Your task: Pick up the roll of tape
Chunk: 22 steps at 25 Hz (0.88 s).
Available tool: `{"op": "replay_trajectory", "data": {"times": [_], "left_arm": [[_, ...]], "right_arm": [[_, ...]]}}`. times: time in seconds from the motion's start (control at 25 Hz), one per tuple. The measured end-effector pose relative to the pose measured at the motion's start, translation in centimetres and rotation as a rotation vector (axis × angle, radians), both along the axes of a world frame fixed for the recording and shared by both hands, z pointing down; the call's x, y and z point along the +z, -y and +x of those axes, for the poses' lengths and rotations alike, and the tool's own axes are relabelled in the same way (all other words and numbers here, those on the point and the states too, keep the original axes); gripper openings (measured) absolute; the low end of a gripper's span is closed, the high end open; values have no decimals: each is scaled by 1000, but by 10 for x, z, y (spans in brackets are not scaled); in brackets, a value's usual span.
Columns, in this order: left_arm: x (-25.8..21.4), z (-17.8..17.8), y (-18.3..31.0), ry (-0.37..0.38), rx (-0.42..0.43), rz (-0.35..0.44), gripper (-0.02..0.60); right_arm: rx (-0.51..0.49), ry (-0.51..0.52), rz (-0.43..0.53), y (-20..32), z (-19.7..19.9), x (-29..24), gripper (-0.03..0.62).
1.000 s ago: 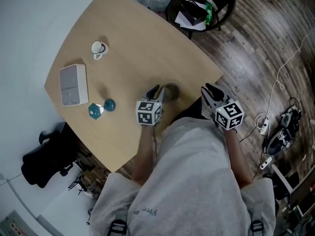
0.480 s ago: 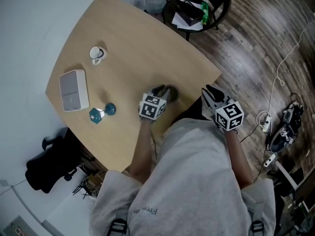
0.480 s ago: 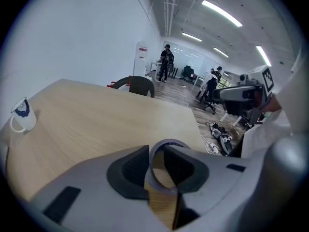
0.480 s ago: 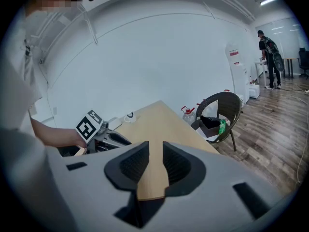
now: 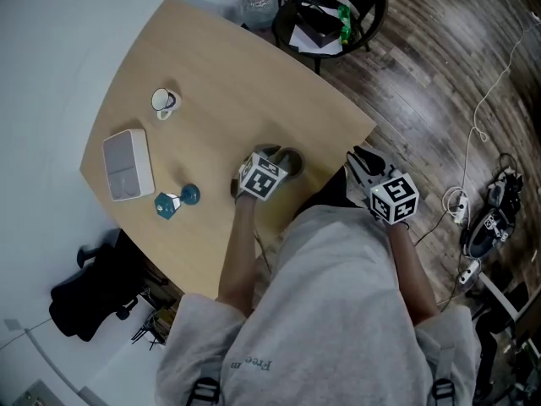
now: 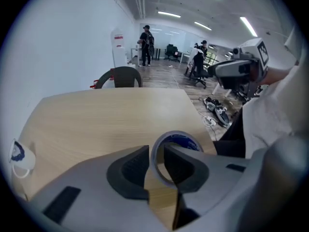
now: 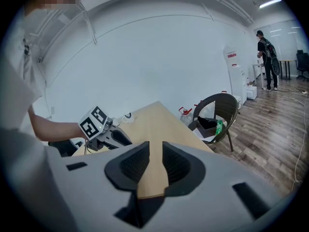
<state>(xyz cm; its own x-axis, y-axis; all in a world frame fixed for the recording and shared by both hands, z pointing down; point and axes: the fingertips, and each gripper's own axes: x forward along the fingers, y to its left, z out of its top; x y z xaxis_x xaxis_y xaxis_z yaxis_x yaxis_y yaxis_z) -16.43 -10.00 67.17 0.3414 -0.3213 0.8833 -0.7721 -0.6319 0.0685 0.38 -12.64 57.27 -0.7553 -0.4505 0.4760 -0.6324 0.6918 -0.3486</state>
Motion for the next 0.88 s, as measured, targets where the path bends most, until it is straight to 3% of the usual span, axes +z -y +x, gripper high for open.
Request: {"op": "replay_trajectory", "data": {"times": [0.32, 0.88], "left_arm": [[20, 4, 0, 57, 107, -94, 91], [29, 3, 0, 87, 110, -97, 54]], "right_arm": [[15, -2, 6, 0, 4, 0, 84], [52, -4, 13, 4, 14, -4, 80]]}}
